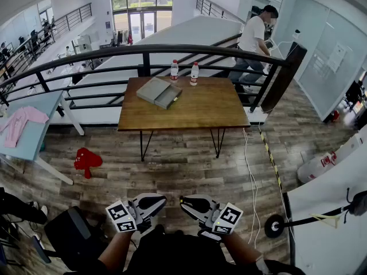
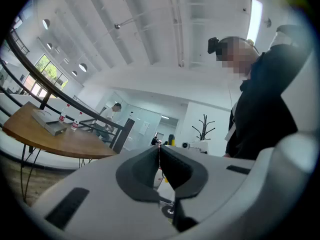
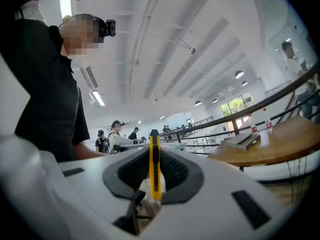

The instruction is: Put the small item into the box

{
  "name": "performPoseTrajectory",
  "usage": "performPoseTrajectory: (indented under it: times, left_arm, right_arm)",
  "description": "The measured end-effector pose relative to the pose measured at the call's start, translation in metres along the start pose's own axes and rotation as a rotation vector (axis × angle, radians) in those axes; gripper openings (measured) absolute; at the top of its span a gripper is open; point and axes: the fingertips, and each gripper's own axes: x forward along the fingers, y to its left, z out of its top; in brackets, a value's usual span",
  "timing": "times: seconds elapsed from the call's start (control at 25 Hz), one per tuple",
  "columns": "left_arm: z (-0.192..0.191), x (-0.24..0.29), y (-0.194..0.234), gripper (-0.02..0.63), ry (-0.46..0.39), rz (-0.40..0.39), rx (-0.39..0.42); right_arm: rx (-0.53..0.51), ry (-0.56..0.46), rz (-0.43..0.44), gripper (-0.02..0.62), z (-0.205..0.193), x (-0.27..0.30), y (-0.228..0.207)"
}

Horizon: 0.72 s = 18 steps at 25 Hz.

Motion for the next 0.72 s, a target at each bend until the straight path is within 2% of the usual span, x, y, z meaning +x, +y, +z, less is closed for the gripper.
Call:
performPoseTrajectory:
  times: [0.44, 0.72]
  left_arm:
    - [-0.006, 0.000, -0.016, 0.017, 0.002, 0.048, 0.029]
    - [-0.006, 0.001, -0.027, 0.017, 0.003, 0.042, 0.057]
  right_arm:
    - [0.071, -0.007, -0.041, 0.072, -0.010, -0.019, 0.010]
    - [0.041, -0.013, -0.029, 0.072, -0.008, -0.021, 0.022]
